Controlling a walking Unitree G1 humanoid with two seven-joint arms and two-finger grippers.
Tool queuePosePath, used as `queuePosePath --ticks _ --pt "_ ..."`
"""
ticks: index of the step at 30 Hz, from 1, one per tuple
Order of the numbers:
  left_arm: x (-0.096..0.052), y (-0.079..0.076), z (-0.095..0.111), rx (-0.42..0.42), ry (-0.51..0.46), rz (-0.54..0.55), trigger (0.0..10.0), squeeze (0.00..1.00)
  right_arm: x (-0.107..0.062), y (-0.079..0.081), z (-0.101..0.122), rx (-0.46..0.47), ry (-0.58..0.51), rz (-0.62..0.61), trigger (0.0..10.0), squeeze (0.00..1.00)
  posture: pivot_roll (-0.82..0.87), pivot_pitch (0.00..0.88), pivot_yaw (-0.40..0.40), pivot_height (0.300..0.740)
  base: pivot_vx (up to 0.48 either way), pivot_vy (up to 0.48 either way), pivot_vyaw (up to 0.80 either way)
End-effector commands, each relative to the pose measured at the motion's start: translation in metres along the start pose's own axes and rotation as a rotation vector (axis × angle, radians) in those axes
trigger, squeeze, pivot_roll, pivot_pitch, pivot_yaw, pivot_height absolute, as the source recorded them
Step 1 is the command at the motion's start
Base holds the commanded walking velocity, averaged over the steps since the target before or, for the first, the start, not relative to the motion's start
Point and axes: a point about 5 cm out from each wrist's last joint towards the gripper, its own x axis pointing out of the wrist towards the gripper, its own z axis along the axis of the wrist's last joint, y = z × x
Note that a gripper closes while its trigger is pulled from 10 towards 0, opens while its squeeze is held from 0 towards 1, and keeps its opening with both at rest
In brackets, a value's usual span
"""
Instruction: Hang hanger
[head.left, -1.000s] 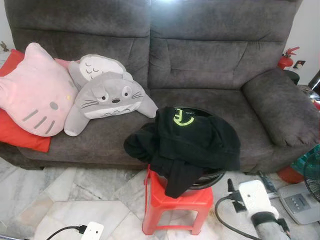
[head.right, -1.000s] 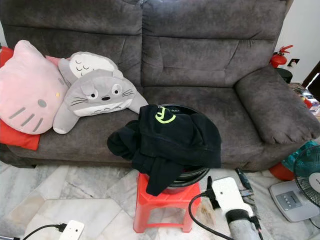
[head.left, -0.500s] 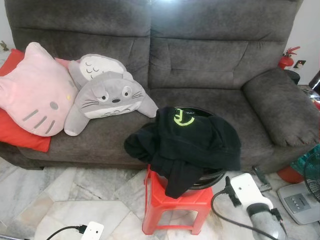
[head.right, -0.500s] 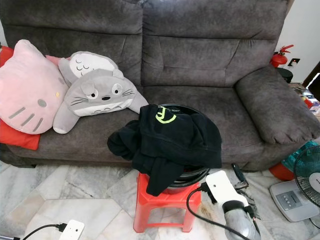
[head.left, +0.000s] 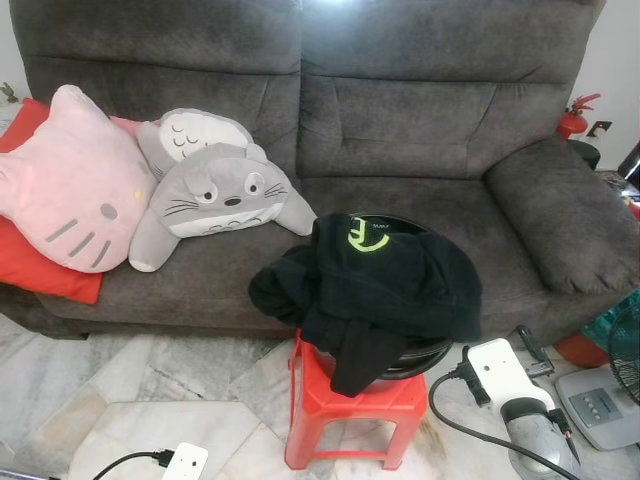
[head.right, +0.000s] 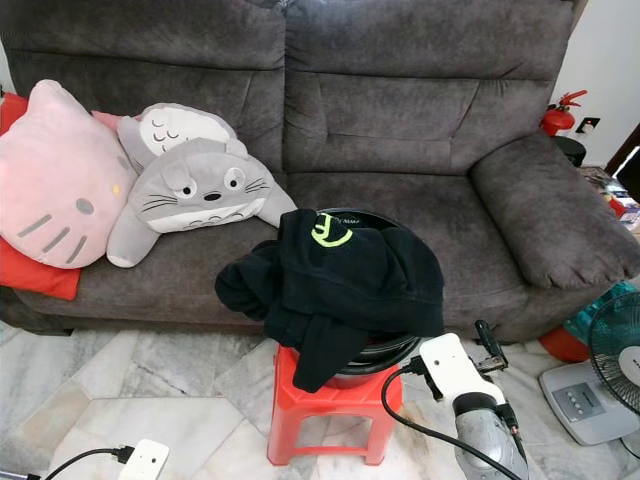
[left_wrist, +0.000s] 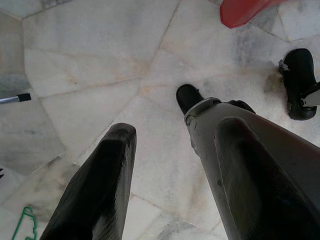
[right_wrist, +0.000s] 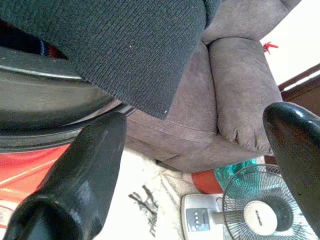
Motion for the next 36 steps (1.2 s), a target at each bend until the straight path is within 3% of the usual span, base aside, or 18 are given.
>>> queuePosePath --ticks 1,15,36 --pt "0.0 -0.002 -0.004 0.002 0.01 -0.007 10.0 0.0 0.002 -0.006 -0.003 -0.007 0.014 -0.022 10.0 0.0 -0.18 0.041 -0.066 0.74 0.0 0.0 0.0" --pt "0.0 -0.003 -0.004 0.002 0.005 -0.007 10.0 0.0 0.002 -0.014 0.006 -0.001 -0.054 -0.082 10.0 0.0 -0.18 0.037 -0.069 0.74 0.0 0.0 0.0" --pt "0.0 -0.003 -0.001 -0.009 -0.004 0.004 10.0 0.0 0.004 -0.026 0.038 0.053 -0.26 -0.157 10.0 0.0 -0.19 0.053 -0.08 0.74 0.0 0.0 0.0"
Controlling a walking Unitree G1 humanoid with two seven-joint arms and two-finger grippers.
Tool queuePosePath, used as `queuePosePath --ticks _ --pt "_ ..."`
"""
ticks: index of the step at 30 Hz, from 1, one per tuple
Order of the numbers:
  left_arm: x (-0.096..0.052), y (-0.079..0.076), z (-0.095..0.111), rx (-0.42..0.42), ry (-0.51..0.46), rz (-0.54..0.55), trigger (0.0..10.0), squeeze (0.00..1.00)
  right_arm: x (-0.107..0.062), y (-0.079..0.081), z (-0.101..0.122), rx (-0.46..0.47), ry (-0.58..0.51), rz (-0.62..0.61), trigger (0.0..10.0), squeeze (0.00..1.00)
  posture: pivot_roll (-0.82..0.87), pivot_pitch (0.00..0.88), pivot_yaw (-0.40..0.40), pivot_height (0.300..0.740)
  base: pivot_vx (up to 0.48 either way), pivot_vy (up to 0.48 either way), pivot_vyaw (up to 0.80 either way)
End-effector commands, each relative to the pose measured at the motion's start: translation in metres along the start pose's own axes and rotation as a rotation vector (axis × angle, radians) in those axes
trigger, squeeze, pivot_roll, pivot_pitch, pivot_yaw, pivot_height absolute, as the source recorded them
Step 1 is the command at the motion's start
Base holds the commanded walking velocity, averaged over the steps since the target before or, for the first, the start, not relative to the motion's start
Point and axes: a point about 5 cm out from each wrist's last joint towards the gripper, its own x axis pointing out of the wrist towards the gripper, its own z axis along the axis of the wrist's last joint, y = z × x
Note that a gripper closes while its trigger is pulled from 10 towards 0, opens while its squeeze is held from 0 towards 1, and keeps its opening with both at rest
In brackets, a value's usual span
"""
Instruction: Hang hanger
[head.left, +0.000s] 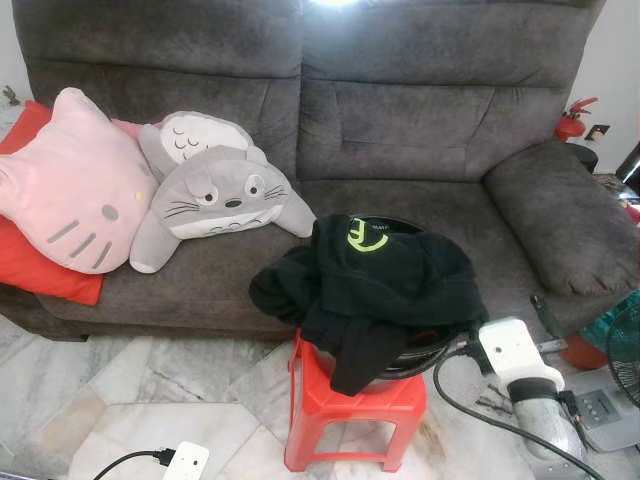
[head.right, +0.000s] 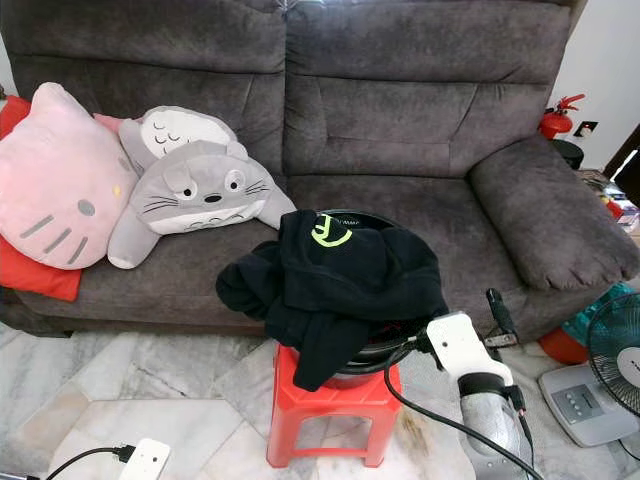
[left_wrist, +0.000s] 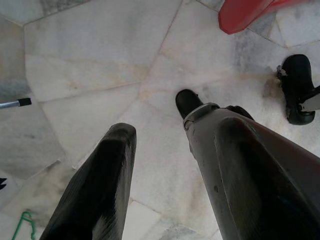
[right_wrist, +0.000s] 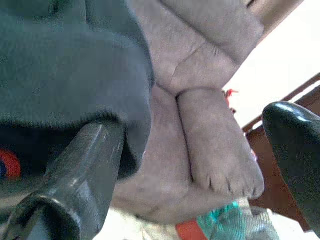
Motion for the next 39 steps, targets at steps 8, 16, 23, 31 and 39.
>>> queuePosePath --ticks 8,16,23,31,39 --pt "0.0 -0.002 -0.003 -0.006 0.011 0.004 10.0 0.0 0.007 0.001 0.012 0.038 -0.065 0.016 10.0 0.0 -0.18 0.057 -0.081 0.74 0.0 0.0 0.0" --pt "0.0 -0.002 -0.003 -0.005 0.014 -0.001 10.0 0.0 0.002 0.008 -0.011 0.055 0.076 0.029 10.0 0.0 -0.18 0.06 -0.077 0.74 0.0 0.0 0.0" --pt "0.0 -0.001 -0.003 0.001 0.014 0.0 10.0 0.0 0.002 0.01 -0.02 0.137 0.124 0.017 10.0 0.0 -0.18 0.062 -0.072 0.74 0.0 0.0 0.0" --pt "0.0 0.0 -0.001 0.007 0.008 0.004 10.0 0.0 0.013 0.013 -0.019 0.17 0.094 0.017 10.0 0.0 -0.18 0.063 -0.062 0.74 0.0 0.0 0.0" --pt "0.0 0.002 0.001 0.012 0.001 0.01 10.0 0.0 0.026 0.014 -0.023 0.199 0.087 0.029 10.0 0.0 -0.18 0.063 -0.054 0.74 0.0 0.0 0.0"
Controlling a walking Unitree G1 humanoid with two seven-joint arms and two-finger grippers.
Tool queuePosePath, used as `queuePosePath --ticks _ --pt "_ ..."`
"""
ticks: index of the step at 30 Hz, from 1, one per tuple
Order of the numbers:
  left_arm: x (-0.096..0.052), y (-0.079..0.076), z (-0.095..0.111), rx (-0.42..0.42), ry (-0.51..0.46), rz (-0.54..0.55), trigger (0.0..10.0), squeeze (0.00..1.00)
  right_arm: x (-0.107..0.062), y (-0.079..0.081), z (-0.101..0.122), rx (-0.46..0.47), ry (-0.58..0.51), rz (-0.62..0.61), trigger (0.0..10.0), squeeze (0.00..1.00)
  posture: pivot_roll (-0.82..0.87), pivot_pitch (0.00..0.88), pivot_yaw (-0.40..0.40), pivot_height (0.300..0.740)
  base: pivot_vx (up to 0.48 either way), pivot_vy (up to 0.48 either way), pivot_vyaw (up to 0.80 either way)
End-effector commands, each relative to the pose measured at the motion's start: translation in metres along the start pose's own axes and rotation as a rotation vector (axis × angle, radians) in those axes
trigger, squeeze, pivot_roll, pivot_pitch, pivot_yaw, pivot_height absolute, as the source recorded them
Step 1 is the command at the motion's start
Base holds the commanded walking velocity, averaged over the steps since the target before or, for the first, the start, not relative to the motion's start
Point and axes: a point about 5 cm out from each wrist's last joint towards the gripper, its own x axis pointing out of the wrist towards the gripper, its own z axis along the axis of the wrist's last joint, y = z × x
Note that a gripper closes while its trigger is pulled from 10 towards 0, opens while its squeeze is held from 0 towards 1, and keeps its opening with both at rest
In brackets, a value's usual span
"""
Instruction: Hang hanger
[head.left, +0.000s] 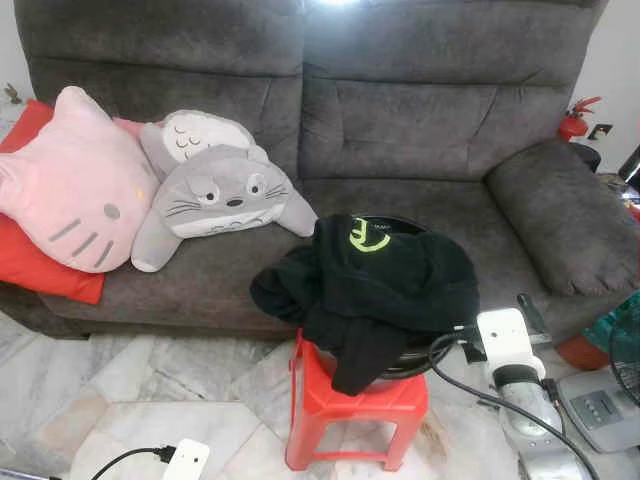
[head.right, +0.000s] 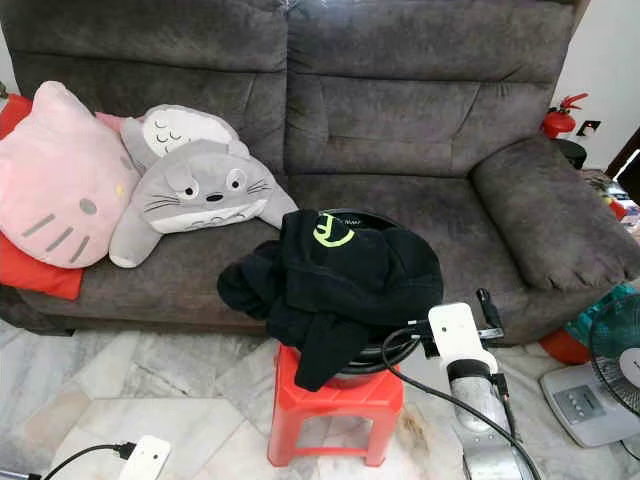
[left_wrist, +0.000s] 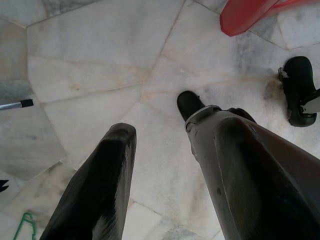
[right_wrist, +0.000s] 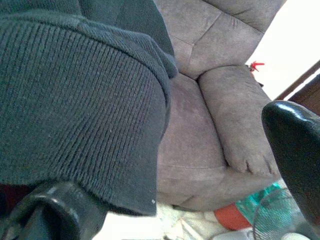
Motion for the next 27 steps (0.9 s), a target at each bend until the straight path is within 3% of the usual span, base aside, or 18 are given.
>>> queuePosePath --ticks 1,8,9,10,11,19,27 --pt "0.0 0.001 -0.002 0.008 0.009 0.008 10.0 0.0 0.002 -0.004 -0.003 0.021 0.004 0.002 10.0 0.0 -0.18 0.062 -0.053 0.74 0.0 0.0 0.0" --pt "0.0 0.002 -0.001 0.013 0.004 0.011 10.0 0.0 0.011 -0.003 -0.002 0.064 -0.009 0.005 10.0 0.0 -0.18 0.059 -0.05 0.74 0.0 0.0 0.0" --pt "0.0 0.002 -0.001 0.014 0.004 0.012 10.0 0.0 0.011 -0.003 -0.002 0.062 -0.013 0.003 6.2 0.0 -0.18 0.057 -0.05 0.74 0.0 0.0 0.0" --pt "0.0 0.002 -0.001 0.014 0.004 0.013 10.0 0.0 0.012 -0.004 -0.002 0.06 -0.016 -0.004 0.6 0.0 -0.18 0.057 -0.05 0.74 0.0 0.0 0.0" --pt "0.0 0.002 -0.001 0.015 0.004 0.014 10.0 0.0 0.012 -0.006 -0.002 0.063 -0.019 -0.014 0.0 0.0 -0.17 0.057 -0.05 0.74 0.0 0.0 0.0" --pt "0.0 0.002 -0.001 0.02 0.005 0.014 10.0 0.0 0.011 -0.006 -0.004 0.091 -0.017 -0.006 0.0 0.0 -0.17 0.06 -0.052 0.74 0.0 0.0 0.0" --pt "0.0 0.002 -0.002 0.021 0.006 0.014 10.0 0.0 0.013 0.001 -0.009 0.204 0.021 0.003 0.0 0.0 -0.16 0.058 -0.054 0.74 0.0 0.0 0.0"
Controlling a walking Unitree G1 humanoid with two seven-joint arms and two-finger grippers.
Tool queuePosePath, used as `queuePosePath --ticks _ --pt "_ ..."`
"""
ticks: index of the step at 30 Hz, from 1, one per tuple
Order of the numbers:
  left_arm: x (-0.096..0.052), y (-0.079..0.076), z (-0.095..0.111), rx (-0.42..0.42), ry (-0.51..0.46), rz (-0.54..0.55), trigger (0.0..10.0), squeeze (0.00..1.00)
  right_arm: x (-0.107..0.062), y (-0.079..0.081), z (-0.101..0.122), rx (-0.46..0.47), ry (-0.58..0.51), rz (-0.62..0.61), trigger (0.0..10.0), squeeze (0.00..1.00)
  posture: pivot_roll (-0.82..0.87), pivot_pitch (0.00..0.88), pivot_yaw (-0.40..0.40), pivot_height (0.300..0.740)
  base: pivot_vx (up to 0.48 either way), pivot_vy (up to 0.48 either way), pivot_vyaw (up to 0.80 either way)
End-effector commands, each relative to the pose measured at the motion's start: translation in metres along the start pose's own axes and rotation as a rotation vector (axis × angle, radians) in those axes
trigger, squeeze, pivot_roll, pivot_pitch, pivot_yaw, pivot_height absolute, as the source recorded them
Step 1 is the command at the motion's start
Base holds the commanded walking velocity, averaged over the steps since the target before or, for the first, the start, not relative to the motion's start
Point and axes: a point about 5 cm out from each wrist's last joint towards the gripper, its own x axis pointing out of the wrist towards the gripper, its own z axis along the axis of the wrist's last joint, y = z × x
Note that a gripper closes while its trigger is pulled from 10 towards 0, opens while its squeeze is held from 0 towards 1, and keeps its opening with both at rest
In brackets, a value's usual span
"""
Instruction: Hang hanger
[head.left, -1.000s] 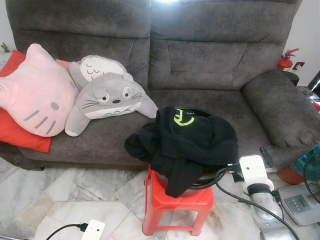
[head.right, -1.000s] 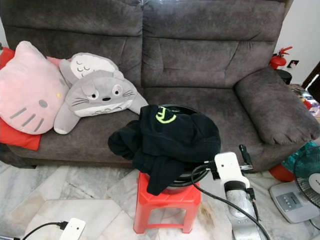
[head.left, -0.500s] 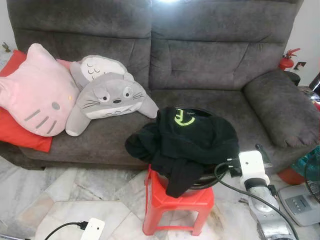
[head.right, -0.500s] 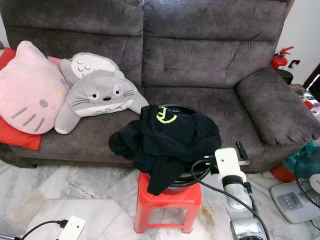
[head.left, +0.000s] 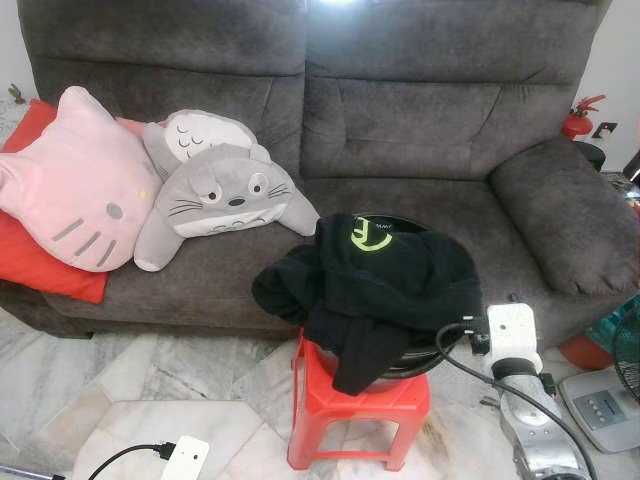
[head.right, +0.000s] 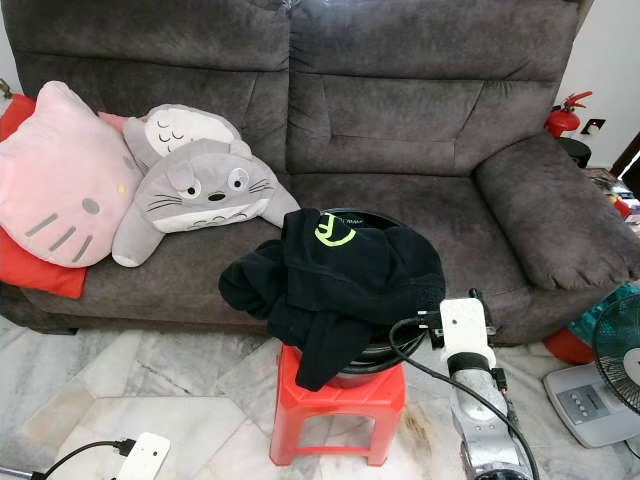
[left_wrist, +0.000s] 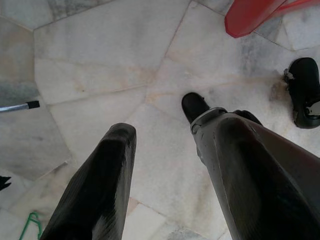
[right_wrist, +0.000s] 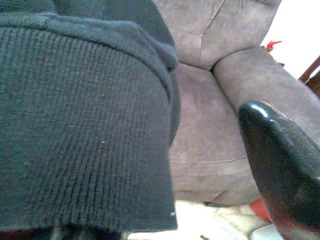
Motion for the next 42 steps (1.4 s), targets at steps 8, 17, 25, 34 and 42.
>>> queuePosePath --ticks 8,17,25,34,42 --pt "-0.001 -0.001 -0.005 0.016 0.013 0.003 10.0 0.0 0.003 -0.003 0.001 0.024 -0.003 0.0 0.0 0.0 -0.16 0.054 -0.055 0.74 0.0 0.0 0.0" --pt "-0.001 -0.001 -0.005 0.02 0.013 0.004 10.0 0.0 0.005 0.002 0.008 -0.069 -0.056 0.059 0.0 0.0 -0.17 0.055 -0.055 0.74 0.0 0.0 0.0" --pt "-0.001 0.0 -0.005 0.022 0.014 0.004 10.0 0.0 0.005 0.004 0.01 -0.088 -0.068 0.075 0.0 0.0 -0.17 0.06 -0.053 0.74 0.0 0.0 0.0" --pt "-0.001 0.0 -0.004 0.023 0.013 0.004 10.0 0.0 0.01 0.002 0.019 -0.098 -0.095 0.069 0.0 0.0 -0.17 0.062 -0.053 0.74 0.0 0.0 0.0" --pt "-0.001 0.0 -0.004 0.025 0.011 0.003 10.0 0.0 0.024 -0.004 0.055 -0.071 -0.193 0.046 0.0 0.0 -0.17 0.06 -0.051 0.74 0.0 0.0 0.0"
